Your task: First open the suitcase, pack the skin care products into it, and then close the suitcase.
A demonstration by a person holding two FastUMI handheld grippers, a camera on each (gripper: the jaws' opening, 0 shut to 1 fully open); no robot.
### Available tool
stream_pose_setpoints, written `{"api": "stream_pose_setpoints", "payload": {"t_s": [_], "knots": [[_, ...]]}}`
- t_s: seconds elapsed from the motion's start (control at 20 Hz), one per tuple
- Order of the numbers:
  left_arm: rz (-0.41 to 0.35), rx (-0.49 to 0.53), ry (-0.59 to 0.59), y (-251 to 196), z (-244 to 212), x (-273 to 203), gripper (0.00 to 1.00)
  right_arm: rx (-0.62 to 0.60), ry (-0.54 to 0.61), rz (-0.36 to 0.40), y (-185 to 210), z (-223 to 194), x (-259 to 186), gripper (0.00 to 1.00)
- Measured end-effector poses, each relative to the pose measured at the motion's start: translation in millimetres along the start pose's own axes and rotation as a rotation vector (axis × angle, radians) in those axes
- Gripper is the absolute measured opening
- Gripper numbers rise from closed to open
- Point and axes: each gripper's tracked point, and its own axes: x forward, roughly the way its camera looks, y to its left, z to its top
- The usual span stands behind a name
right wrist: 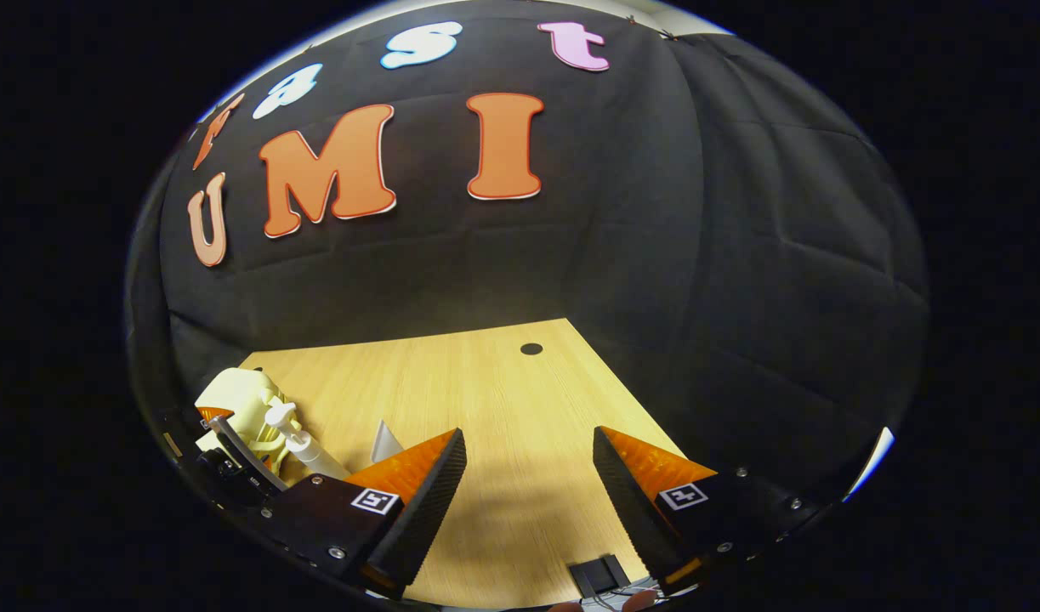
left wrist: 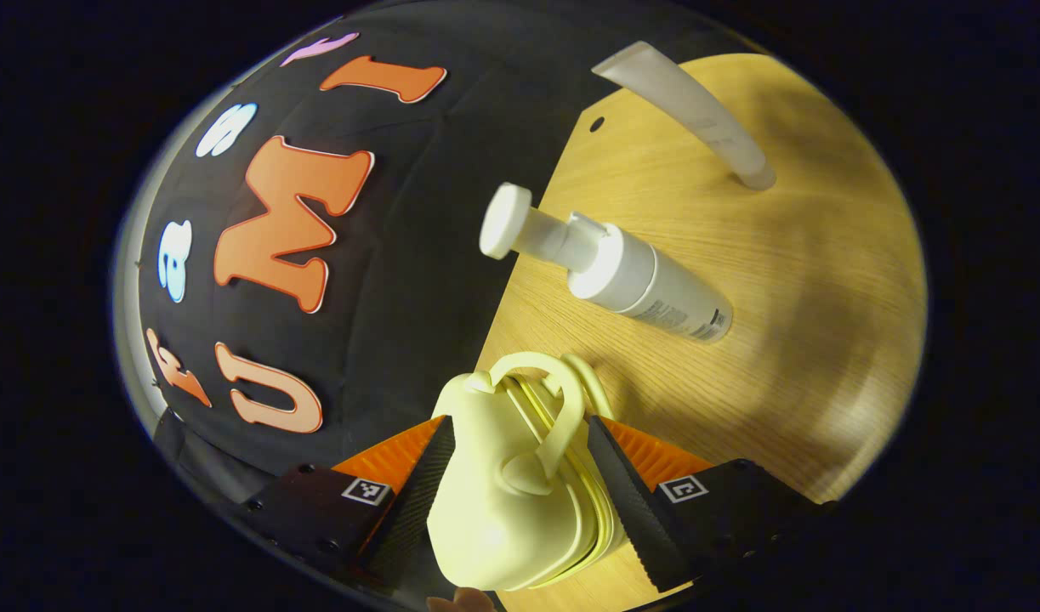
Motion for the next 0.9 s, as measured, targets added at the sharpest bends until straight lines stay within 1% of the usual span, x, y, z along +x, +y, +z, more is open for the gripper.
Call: {"api": "stream_pose_setpoints", "payload": {"t_s": [0.05, 0.1, 0.15, 0.25, 0.3, 0.4, 0.45, 0.5, 0.55, 0.6, 0.7, 0.9], "knots": [[-0.003, 0.020, 0.012, -3.0, -0.8, 6.9, 0.98, 0.010, 0.008, -0.010, -5.1, -3.7, 0.6, 0.95], [-0.010, 0.032, 0.028, -6.2, -3.8, 13.7, 0.94, 0.015, 0.014, -0.018, -8.4, -6.2, 2.0, 0.95], [-0.021, 0.044, 0.037, -9.1, -4.2, 20.0, 0.99, 0.015, 0.020, -0.029, -12.0, -8.5, 2.8, 0.95], [-0.041, 0.064, 0.051, -14.4, -5.4, 29.4, 0.98, 0.017, 0.029, -0.040, -14.8, -12.3, 4.2, 0.95], [-0.047, 0.068, 0.059, -15.5, -7.1, 30.9, 0.94, 0.019, 0.032, -0.042, -15.5, -13.3, 5.1, 0.96], [-0.053, 0.069, 0.064, -19.2, -4.2, 35.6, 0.69, 0.025, 0.036, -0.042, -14.0, -13.0, 6.5, 0.95], [-0.063, 0.065, 0.072, -22.2, -7.6, 39.0, 0.62, 0.025, 0.035, -0.039, -10.6, -12.2, 7.2, 0.95], [-0.047, 0.058, 0.071, -22.4, -8.1, 39.1, 0.45, 0.020, 0.033, -0.036, -8.2, -10.4, 7.6, 0.95], [-0.073, 0.057, 0.047, -24.5, -6.0, 38.8, 0.28, 0.012, 0.031, -0.033, -5.0, -10.1, 7.0, 0.95], [-0.104, 0.036, 0.042, -23.9, -1.8, 29.2, 0.10, 0.003, 0.028, -0.027, -1.8, -8.8, 6.5, 0.96], [-0.136, -0.028, 0.045, -16.0, -3.0, 26.4, 0.03, -0.003, 0.025, -0.011, 9.0, -5.9, 7.6, 0.96], [-0.189, -0.169, 0.057, 6.6, 2.3, 23.9, 0.03, -0.005, 0.014, 0.023, 28.2, 3.6, 7.8, 0.96]]}}
